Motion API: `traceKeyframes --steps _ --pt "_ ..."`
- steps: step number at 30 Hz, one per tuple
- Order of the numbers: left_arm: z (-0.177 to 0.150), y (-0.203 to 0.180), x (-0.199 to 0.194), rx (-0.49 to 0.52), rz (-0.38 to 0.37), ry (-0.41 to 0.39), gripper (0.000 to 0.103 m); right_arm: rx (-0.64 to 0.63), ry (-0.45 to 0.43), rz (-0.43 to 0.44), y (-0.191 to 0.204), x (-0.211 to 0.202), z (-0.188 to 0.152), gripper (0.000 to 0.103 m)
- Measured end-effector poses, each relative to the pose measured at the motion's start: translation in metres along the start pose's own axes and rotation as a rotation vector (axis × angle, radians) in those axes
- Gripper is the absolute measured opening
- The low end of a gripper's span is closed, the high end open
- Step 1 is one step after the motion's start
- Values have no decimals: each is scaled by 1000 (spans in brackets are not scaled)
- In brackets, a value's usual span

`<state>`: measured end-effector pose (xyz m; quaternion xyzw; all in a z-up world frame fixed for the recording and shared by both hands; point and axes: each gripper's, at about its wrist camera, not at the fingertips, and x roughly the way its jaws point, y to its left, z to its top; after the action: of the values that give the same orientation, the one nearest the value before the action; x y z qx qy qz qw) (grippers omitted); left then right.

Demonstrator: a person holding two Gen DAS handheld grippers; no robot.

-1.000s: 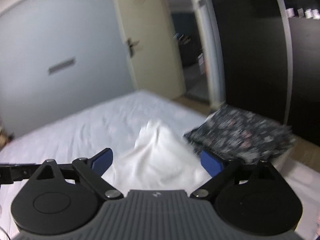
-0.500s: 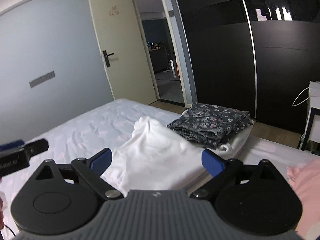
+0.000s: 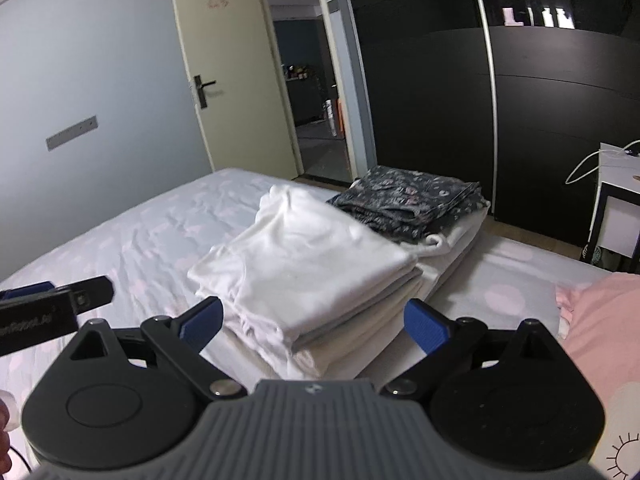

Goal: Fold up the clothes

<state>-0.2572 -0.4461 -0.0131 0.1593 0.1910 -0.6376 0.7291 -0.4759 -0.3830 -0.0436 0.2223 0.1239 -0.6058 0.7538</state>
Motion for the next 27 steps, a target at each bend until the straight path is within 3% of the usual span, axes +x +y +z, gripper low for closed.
traceKeyframes --steps 11,27 --pt "-8 0 -2 -23 29 26 78 -26 8 1 8 3 -9 100" --pt "-8 3 -7 -28 7 38 78 -53 24 38 21 4 -15 101"
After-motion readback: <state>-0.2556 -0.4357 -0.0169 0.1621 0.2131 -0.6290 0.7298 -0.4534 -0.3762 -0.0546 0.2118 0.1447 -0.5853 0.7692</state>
